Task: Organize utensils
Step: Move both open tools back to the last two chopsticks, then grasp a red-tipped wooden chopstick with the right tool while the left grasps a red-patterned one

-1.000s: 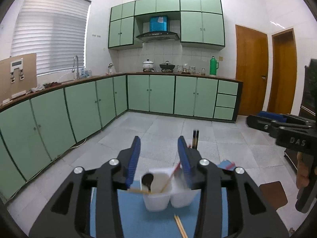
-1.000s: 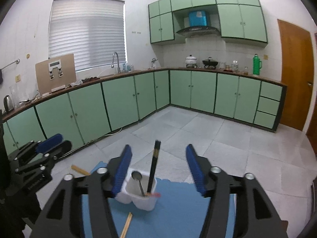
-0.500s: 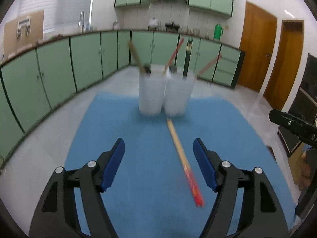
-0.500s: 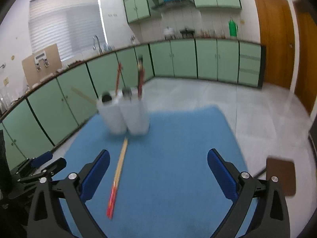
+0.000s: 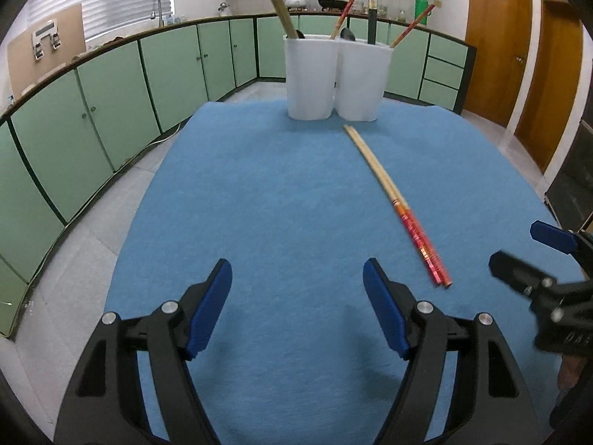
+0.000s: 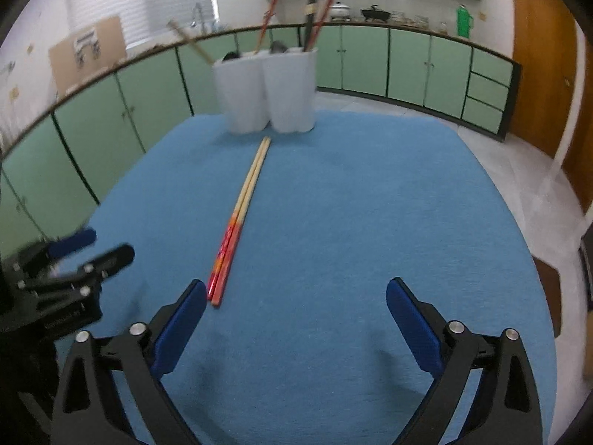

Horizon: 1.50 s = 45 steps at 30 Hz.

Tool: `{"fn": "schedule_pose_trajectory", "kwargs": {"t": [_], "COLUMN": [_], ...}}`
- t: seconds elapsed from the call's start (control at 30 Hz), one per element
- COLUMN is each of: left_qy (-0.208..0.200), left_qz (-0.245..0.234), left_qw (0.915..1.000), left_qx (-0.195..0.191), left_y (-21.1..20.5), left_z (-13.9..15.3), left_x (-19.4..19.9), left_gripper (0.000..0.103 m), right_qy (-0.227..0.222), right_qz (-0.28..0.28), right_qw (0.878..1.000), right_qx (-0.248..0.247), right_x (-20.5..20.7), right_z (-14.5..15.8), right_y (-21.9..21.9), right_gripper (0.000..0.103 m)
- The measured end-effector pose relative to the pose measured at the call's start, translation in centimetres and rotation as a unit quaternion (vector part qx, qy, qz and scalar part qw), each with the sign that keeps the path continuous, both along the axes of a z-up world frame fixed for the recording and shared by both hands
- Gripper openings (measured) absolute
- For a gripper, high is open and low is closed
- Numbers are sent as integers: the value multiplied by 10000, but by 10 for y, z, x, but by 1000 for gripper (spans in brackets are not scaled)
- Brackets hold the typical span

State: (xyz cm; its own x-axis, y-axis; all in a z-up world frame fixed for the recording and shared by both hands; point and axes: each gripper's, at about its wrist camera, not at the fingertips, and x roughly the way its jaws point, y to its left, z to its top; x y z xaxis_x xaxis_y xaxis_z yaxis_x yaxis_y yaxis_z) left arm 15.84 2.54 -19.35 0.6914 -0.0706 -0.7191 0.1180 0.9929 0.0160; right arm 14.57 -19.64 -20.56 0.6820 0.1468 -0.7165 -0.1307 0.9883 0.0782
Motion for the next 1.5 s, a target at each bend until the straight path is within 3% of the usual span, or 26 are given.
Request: {"fn": "schedule_pose_trajectory", "kwargs": {"t": [0.4, 0.67, 0.83, 1.03, 1.1, 1.27, 1.5], "left_qy": [40, 63, 100, 90, 101, 122, 186], "left_qz": [86, 44, 73, 42, 32, -69, -302], "left_qw": [10000, 10000, 9999, 9999, 9999, 9999, 9990], "left_qx": [-19, -36, -46, -26, -14, -15, -272], "left_y": [6, 0, 0, -3, -5, -15, -47], "left_z": [-4, -5, -7, -7, -8, -8, -10], "left_x": [-1, -1, 0, -1, -1, -1, -4], "left_gripper": [72, 73, 74, 74, 74, 74, 73], "right_qy": [286, 363, 343, 352, 375, 424, 299], "right_qz": [289, 8, 19, 350, 422, 465, 37], "right_qw": [9989, 9991, 9993, 9988, 9983, 9976, 9991], "right_qx": [-218, -221, 134, 39, 109, 281, 298], "right_x": [5, 12, 8, 9, 10, 11, -3], "right_z": [-20, -20, -17, -20, -20, -21, -13], "right_y": [32, 24, 15, 31, 32, 26, -9], "right_gripper": [65, 56, 55, 31, 8, 6, 6]}}
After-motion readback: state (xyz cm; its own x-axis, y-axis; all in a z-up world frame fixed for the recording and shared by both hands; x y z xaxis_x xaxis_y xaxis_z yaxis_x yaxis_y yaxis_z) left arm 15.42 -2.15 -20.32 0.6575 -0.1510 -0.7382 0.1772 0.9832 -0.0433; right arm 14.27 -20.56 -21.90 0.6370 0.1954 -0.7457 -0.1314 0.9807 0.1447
